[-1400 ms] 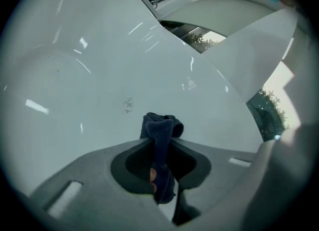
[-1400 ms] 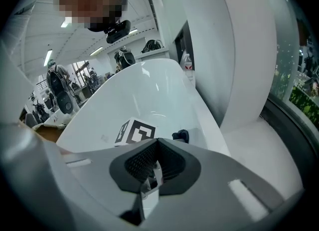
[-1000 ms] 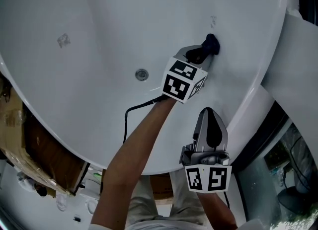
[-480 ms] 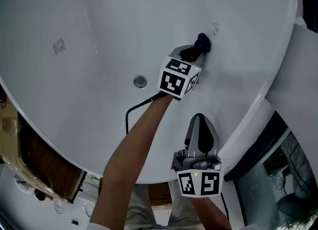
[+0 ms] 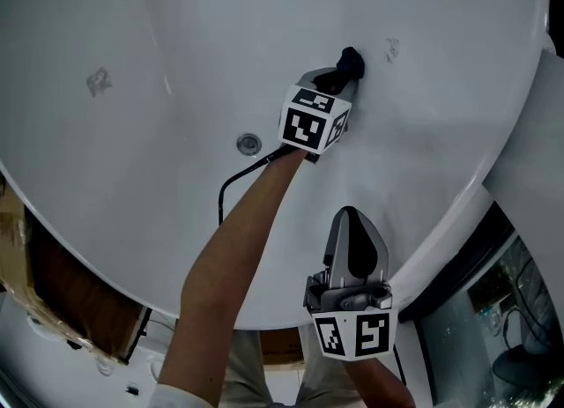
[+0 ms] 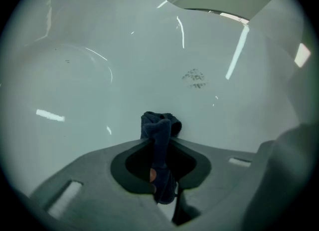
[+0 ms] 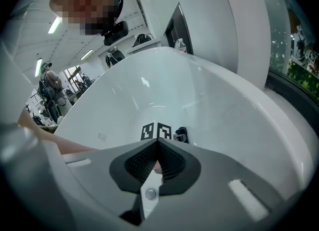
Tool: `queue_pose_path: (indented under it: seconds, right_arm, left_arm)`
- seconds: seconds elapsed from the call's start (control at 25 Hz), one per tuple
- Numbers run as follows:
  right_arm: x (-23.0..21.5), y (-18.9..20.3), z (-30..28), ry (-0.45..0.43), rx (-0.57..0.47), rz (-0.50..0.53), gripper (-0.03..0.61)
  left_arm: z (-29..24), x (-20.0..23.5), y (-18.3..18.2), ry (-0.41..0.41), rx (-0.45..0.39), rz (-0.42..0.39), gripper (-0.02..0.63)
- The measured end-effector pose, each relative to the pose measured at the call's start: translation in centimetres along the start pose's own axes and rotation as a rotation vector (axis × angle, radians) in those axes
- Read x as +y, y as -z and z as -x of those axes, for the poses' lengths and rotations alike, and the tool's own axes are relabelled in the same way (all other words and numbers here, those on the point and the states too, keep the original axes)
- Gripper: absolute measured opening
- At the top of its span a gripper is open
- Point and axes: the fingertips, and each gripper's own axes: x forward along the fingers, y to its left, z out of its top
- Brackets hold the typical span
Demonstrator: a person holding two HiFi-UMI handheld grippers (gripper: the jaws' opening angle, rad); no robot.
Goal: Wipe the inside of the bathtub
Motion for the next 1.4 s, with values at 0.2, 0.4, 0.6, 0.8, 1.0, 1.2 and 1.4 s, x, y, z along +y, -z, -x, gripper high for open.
queue_pose_path:
  seconds: [0.2,0.4,0.6,0.8,1.0,1.2,1.4]
  right_arm:
    - [0.1,1.0,-0.3,0.004,0.017,-0.002,0.006]
    - [0.3,1.7,-0.4,0.007,0.021,-0.006,0.006]
    - [0.1,1.9,-0.7,0.006,0.021,-0.001,0.006]
    - [0.0,2.3,-1.0,-0.024,0.041,-0.023,0.006]
    - [0.4,2.6,-0.7,-0.031,0.046,-0.011,0.006]
    - [0.4,2.8,0.1,-0.032,0.056,-0.007,0.006]
    - [0.4,1.8,0.9,-0.026,0.039,0.001,0.006]
  left_arm:
    - [-0.7,1.2,0.9,-0.005,0.019,-0.010,0.057]
    - [-1.6,2.3,1.6,-0.019,0.053,-0.055,0.057]
    - [-2.5,4.0,3.9,-0.050,0.118,-0.052,0.057]
    - [-2.4,4.7,5.4,-0.069,0.178,-0.037,0.058]
    - [-1.8,4.5,6.1,-0.071,0.155,0.013,0.060]
    - [-0.2,3.6,7.1,-0.066,0.156,0.022,0.060]
    - [1.6,1.9,6.1,-0.056,0.127,0.015,0.060]
